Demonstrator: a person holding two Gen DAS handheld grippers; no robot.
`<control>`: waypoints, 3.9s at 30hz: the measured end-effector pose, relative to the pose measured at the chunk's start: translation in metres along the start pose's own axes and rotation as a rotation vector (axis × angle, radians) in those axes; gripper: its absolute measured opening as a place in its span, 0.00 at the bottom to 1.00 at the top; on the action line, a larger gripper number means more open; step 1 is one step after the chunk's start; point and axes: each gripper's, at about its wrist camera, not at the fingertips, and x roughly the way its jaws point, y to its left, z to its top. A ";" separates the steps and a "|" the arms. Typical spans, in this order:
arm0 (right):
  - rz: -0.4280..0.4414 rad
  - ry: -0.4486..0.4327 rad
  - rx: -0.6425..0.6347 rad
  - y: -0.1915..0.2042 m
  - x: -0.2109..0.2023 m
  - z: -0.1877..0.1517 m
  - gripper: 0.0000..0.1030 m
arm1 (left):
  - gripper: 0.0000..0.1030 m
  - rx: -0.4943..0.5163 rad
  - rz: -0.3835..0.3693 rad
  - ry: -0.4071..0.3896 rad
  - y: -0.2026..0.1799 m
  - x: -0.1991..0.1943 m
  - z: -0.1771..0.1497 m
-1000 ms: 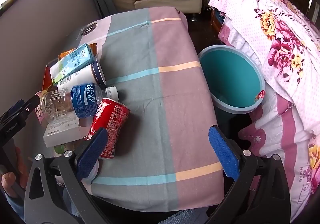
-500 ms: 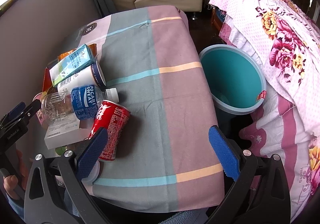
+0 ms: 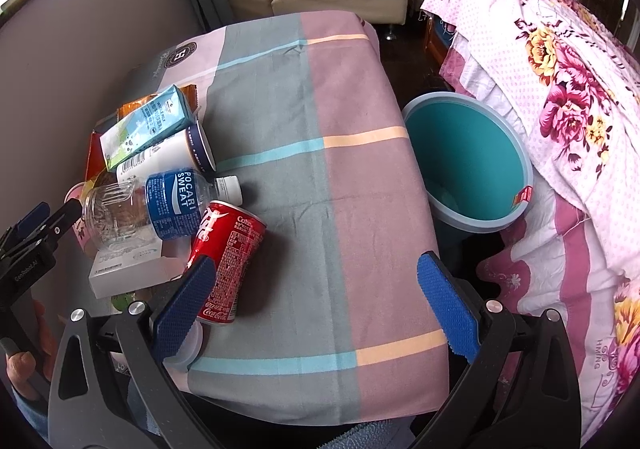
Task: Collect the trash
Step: 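Move both tools toward the pile of trash on the table, then grasp the red Coca-Cola can with the right gripper while the left gripper grasps the Pocari Sweat bottle, then carry both items over the teal bin and open both grippers to drop them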
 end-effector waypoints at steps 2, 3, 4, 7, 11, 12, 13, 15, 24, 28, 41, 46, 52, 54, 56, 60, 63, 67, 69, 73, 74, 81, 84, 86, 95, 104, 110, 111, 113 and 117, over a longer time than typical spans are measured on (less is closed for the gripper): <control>-0.002 0.001 0.000 0.000 0.000 0.000 0.94 | 0.96 0.005 -0.004 -0.001 0.000 0.001 0.000; -0.003 0.002 0.000 0.000 0.000 0.000 0.94 | 0.96 0.007 -0.006 0.000 0.000 0.001 0.000; -0.004 0.003 0.000 0.000 0.001 -0.001 0.94 | 0.96 0.010 -0.009 0.000 0.000 0.001 -0.001; -0.006 0.007 -0.001 0.000 0.001 -0.001 0.94 | 0.96 0.018 -0.024 0.003 -0.001 0.000 -0.002; 0.003 0.013 0.000 0.000 0.001 0.000 0.94 | 0.96 0.042 -0.038 0.003 -0.004 0.001 -0.002; 0.008 0.016 0.005 -0.001 0.001 0.000 0.94 | 0.96 0.050 -0.044 0.003 -0.005 0.001 -0.002; 0.008 0.018 0.007 -0.001 0.002 0.000 0.94 | 0.96 0.055 -0.049 0.004 -0.005 0.002 -0.001; 0.002 0.021 0.009 -0.001 0.003 0.001 0.94 | 0.96 0.070 -0.057 0.004 -0.006 0.002 -0.001; 0.039 0.085 0.009 0.010 0.019 0.003 0.94 | 0.96 0.097 -0.091 0.026 0.000 0.012 -0.002; 0.063 0.113 0.017 0.015 0.027 0.003 0.94 | 0.96 0.111 -0.116 0.037 0.004 0.015 -0.003; 0.156 0.185 0.044 0.034 0.054 0.008 0.89 | 0.96 0.151 -0.145 0.063 0.014 0.011 -0.002; 0.232 0.233 0.054 0.041 0.072 0.007 0.65 | 0.96 0.200 -0.134 0.065 0.010 0.007 0.001; 0.293 0.231 0.062 0.037 0.073 0.004 0.42 | 0.96 0.366 -0.134 0.096 -0.020 0.011 0.009; 0.283 0.212 0.068 0.031 0.069 0.005 0.42 | 0.96 0.431 -0.125 0.100 -0.034 0.013 0.013; 0.274 0.197 0.083 0.021 0.065 0.007 0.42 | 0.96 0.518 -0.125 0.110 -0.051 0.019 0.016; 0.265 0.174 0.109 0.004 0.061 0.007 0.42 | 0.93 0.639 -0.134 0.173 -0.074 0.036 0.018; 0.266 0.165 0.121 -0.006 0.059 0.008 0.42 | 0.92 0.675 -0.126 0.213 -0.084 0.048 0.019; 0.275 0.160 0.143 -0.017 0.060 0.007 0.42 | 0.82 0.702 -0.131 0.270 -0.094 0.062 0.015; 0.279 0.155 0.151 -0.022 0.059 0.007 0.42 | 0.80 0.714 -0.121 0.288 -0.098 0.066 0.011; 0.291 0.144 0.162 -0.032 0.059 0.009 0.42 | 0.69 0.723 -0.125 0.328 -0.104 0.072 0.004; 0.289 0.139 0.163 -0.035 0.059 0.008 0.42 | 0.67 0.719 -0.135 0.338 -0.105 0.072 0.003; 0.274 0.111 0.196 -0.060 0.055 0.006 0.42 | 0.66 0.660 -0.221 0.363 -0.130 0.073 -0.001; 0.270 0.110 0.208 -0.069 0.055 0.005 0.42 | 0.66 0.681 -0.206 0.353 -0.144 0.075 -0.004; 0.267 0.107 0.215 -0.074 0.054 0.004 0.42 | 0.67 0.688 -0.199 0.364 -0.149 0.078 -0.004; 0.283 0.121 0.229 -0.081 0.061 0.002 0.42 | 0.68 0.664 -0.175 0.399 -0.156 0.097 -0.005; 0.302 0.123 0.221 -0.083 0.068 0.004 0.42 | 0.66 0.462 -0.292 0.336 -0.133 0.071 0.028; 0.314 0.126 0.225 -0.084 0.071 0.005 0.42 | 0.66 0.490 -0.289 0.397 -0.143 0.081 0.014; 0.317 0.125 0.226 -0.085 0.071 0.005 0.42 | 0.66 0.498 -0.291 0.406 -0.145 0.085 0.010; 0.320 0.125 0.231 -0.087 0.071 0.004 0.42 | 0.66 0.514 -0.303 0.414 -0.153 0.089 0.003; 0.316 0.132 0.233 -0.089 0.070 0.003 0.42 | 0.66 0.528 -0.311 0.435 -0.162 0.098 -0.006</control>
